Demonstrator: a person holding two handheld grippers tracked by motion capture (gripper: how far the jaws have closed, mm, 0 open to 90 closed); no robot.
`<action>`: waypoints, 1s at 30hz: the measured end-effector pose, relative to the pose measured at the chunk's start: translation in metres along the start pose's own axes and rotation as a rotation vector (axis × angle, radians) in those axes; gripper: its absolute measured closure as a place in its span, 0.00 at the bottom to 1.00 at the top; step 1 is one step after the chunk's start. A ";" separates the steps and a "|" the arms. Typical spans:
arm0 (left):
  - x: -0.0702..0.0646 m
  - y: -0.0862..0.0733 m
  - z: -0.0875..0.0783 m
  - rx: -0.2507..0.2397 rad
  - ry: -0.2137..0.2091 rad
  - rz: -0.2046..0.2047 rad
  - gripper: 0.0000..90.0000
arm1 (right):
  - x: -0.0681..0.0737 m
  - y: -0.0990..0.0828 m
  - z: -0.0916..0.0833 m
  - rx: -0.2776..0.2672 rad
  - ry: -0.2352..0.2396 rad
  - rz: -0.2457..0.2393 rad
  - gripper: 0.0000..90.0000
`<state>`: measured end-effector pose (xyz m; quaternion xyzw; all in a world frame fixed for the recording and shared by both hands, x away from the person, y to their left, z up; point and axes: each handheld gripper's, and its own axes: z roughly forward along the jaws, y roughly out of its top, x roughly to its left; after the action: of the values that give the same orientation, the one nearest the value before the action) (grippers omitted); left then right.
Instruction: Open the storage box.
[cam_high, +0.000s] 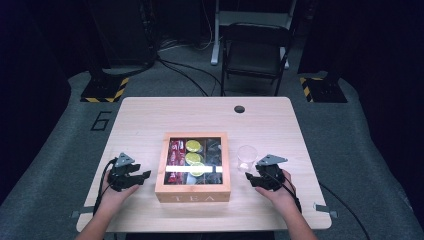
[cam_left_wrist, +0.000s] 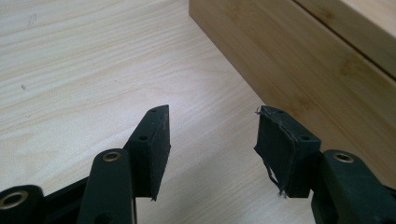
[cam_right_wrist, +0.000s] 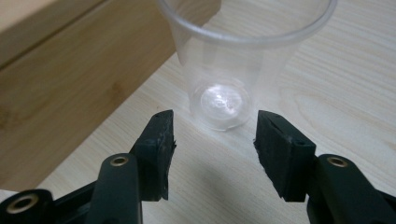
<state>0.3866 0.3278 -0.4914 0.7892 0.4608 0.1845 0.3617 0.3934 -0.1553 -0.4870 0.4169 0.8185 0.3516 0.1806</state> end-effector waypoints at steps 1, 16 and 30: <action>-0.001 0.001 -0.002 -0.003 -0.003 0.002 0.49 | 0.001 0.001 -0.002 -0.008 -0.001 0.012 0.54; -0.009 0.016 -0.019 -0.009 -0.057 -0.010 0.56 | 0.010 0.015 -0.029 -0.042 0.031 0.011 0.60; -0.025 0.020 -0.047 -0.058 -0.062 0.000 0.59 | 0.035 0.022 -0.053 -0.111 0.088 -0.062 0.66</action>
<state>0.3563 0.3192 -0.4437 0.7836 0.4440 0.1731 0.3987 0.3542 -0.1402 -0.4347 0.3649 0.8173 0.4088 0.1782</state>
